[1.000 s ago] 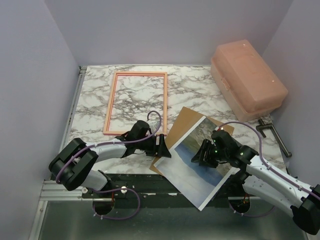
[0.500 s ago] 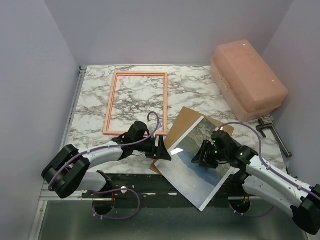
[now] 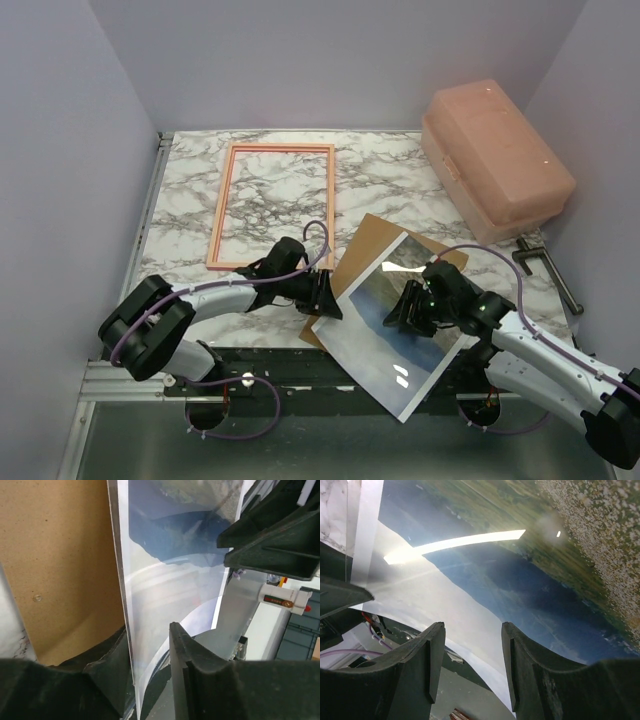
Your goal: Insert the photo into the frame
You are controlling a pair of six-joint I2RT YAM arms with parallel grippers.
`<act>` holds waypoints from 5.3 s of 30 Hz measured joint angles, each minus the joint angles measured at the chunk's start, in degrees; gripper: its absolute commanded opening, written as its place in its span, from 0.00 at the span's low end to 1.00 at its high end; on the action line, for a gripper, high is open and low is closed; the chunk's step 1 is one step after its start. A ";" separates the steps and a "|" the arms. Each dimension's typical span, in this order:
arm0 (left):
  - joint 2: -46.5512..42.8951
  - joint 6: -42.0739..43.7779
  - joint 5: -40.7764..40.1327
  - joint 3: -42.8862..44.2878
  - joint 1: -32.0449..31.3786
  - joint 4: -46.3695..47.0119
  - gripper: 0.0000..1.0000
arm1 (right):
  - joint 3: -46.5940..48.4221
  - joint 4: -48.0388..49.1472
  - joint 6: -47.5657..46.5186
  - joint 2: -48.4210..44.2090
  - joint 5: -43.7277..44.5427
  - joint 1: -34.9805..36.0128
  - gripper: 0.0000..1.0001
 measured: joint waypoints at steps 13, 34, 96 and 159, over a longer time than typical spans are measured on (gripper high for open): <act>-5.46 0.52 -4.83 -0.11 0.11 -4.37 0.00 | 5.14 -0.46 -0.74 2.10 0.04 0.00 0.55; -42.51 1.11 -21.94 -12.68 15.87 -24.76 0.68 | 6.75 1.88 -3.06 10.21 1.66 0.00 0.56; 0.24 16.26 -3.61 17.49 23.80 -18.64 0.69 | -4.85 17.44 -7.76 15.45 -15.21 -12.90 0.57; -55.87 7.65 -29.64 28.79 24.55 -41.94 0.00 | 19.80 11.34 -14.88 35.23 -11.52 -8.55 0.80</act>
